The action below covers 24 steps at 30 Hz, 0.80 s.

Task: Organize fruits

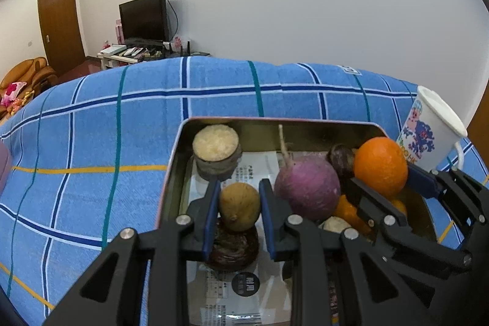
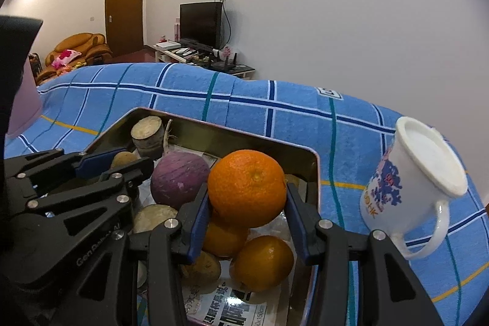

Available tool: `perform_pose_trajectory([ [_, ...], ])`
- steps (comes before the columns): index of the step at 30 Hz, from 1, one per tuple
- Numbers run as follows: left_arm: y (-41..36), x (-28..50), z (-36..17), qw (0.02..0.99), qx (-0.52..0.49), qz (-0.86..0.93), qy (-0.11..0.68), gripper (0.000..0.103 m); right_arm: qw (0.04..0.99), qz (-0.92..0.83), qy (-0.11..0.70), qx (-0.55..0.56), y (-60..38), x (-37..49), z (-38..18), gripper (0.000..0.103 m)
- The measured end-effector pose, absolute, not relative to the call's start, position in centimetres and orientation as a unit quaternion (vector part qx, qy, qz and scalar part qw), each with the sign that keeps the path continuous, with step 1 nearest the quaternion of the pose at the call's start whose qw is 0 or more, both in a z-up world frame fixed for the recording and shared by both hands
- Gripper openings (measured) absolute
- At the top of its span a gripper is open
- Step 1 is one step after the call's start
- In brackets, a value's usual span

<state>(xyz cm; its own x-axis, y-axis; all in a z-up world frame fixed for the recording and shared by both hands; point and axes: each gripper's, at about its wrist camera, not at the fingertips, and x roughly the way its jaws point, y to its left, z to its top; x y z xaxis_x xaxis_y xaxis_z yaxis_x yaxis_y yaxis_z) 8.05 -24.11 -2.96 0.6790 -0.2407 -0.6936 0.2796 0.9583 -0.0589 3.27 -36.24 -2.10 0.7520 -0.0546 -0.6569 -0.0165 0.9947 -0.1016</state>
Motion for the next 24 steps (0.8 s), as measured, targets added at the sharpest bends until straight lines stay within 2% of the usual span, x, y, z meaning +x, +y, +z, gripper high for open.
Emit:
perform_pose_trajectory([
  [2, -24.3, 8.2, -2.9, 0.915, 0.029, -0.143, 0.375, 0.027, 0.934, -0.001, 0.354, -0.041, -36.4, 3.4, -2.2, 0.050],
  [7, -24.4, 8.2, -2.9, 0.916, 0.028, -0.142, 0.374, 0.027, 0.944, 0.000, 0.327, -0.030, -36.8, 1.9, -1.6, 0.059],
  [10, -24.5, 8.2, -3.0, 0.916, 0.029, -0.141, 0.374, 0.031, 0.949, -0.005, 0.315, -0.028, -36.9, 1.3, -1.3, 0.060],
  [12, -24.7, 8.0, -3.0, 0.918, 0.034, -0.137, 0.371, 0.043, 0.953, -0.007, 0.301, -0.022, -37.0, 0.7, -1.0, 0.061],
  [16, -25.0, 7.5, -2.8, 0.924, 0.046, -0.129, 0.358, 0.045, 0.960, -0.017, 0.280, -0.009, -37.5, -0.1, -0.5, 0.064],
  [18, -25.1, 7.3, -2.7, 0.928, 0.051, -0.120, 0.350, 0.054, 0.963, -0.021, 0.269, 0.001, -37.6, -0.3, -0.2, 0.064],
  [19, -25.1, 7.1, -2.7, 0.929, 0.052, -0.118, 0.347, 0.056, 0.964, -0.023, 0.265, 0.005, -37.7, -0.4, -0.2, 0.064],
  [21, -25.1, 6.9, -2.5, 0.933, 0.054, -0.107, 0.339, 0.068, 0.967, -0.032, 0.252, 0.008, -37.8, -0.8, 0.1, 0.064],
  [24, -25.2, 6.6, -2.4, 0.936, 0.057, -0.112, 0.330, 0.073, 0.973, -0.049, 0.225, 0.008, -37.8, -1.5, 0.7, 0.065],
])
